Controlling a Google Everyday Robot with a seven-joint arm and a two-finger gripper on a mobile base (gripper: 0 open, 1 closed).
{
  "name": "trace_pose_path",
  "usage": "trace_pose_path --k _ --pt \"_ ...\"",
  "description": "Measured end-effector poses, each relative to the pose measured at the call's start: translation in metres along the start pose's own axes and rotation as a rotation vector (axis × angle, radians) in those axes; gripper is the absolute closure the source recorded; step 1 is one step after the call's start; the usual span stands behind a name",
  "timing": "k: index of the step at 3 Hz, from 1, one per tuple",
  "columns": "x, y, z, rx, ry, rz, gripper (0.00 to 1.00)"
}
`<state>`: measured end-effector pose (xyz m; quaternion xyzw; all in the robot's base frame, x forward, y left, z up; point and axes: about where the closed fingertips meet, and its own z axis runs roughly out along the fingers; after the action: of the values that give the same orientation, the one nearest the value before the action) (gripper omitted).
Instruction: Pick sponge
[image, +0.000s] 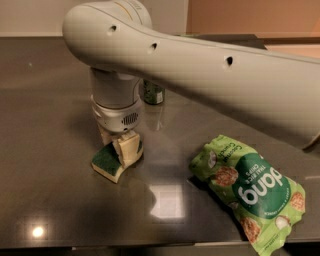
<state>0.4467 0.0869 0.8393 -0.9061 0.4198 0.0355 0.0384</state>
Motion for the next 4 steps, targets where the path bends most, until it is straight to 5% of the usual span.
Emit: trace_pose_path --k 1,2,4 --pt "0.000 0.003 -0.021 0.025 0.005 -0.018 0.88" --pt "0.004 0.007 -0.050 0.056 0.009 -0.035 1.00" --pt "0.012 -0.002 -0.100 0.104 0.001 -0.043 1.00"
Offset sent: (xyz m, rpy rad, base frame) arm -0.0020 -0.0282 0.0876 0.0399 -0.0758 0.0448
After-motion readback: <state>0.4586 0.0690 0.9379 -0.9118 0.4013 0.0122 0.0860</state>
